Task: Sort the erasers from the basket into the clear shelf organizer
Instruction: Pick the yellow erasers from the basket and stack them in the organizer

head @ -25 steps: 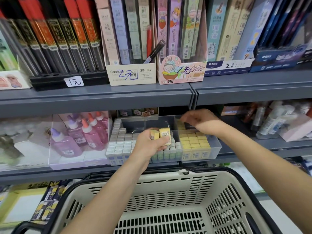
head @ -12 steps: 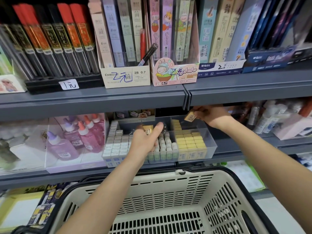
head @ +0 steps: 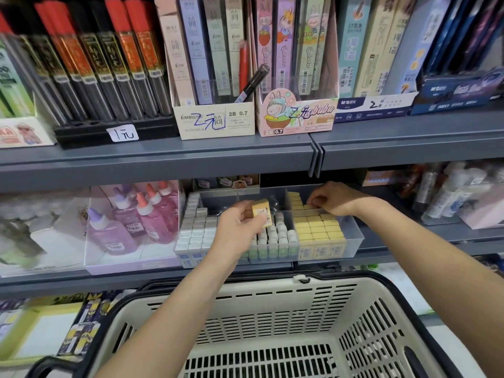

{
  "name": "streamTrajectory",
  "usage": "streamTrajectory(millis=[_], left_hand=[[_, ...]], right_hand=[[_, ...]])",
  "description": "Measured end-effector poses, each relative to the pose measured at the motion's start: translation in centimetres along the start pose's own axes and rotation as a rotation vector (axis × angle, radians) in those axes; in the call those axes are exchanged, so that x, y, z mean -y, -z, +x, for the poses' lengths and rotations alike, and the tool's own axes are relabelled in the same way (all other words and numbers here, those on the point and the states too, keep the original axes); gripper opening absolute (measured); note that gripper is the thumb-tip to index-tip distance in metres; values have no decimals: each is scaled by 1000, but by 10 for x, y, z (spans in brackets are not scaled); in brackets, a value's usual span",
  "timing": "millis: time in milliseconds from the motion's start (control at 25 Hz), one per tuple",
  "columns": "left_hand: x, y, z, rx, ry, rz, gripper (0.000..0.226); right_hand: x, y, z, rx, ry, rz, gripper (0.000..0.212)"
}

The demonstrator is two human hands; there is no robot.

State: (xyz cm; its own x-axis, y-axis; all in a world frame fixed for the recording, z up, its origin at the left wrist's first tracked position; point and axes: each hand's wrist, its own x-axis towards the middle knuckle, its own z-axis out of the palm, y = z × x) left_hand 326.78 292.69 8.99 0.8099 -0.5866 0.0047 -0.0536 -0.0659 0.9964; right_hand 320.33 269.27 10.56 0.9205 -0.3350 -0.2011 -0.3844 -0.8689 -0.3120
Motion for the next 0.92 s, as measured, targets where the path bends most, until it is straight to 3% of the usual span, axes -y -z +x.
streamTrajectory(millis=[120, 200, 280, 440, 600, 760, 920], left_hand=[[-2, 0, -1, 13, 3, 17, 17], [-2, -5, -2, 23, 22, 26, 16], [-4, -17, -3, 53, 28, 22, 16], [-8, -35, -2, 66, -31, 117, 19], [-5, -26, -7, -18, -149, 457, 26], [5, -12, -11, -36, -143, 408, 18], [12, -2, -18, -91, -203, 477, 17]], right_hand=[[15, 1, -10, -118, 23, -10, 27], [33, 0, -23, -222, 91, 271, 21], [52, 0, -41, -217, 230, 528, 16], [50, 3, -52, -257, 296, 283, 16], [14, 19, -33, -358, 26, 324, 18], [-8, 14, -10, -369, -24, 156, 22], [-9, -4, 3, -238, 1, 75, 20]])
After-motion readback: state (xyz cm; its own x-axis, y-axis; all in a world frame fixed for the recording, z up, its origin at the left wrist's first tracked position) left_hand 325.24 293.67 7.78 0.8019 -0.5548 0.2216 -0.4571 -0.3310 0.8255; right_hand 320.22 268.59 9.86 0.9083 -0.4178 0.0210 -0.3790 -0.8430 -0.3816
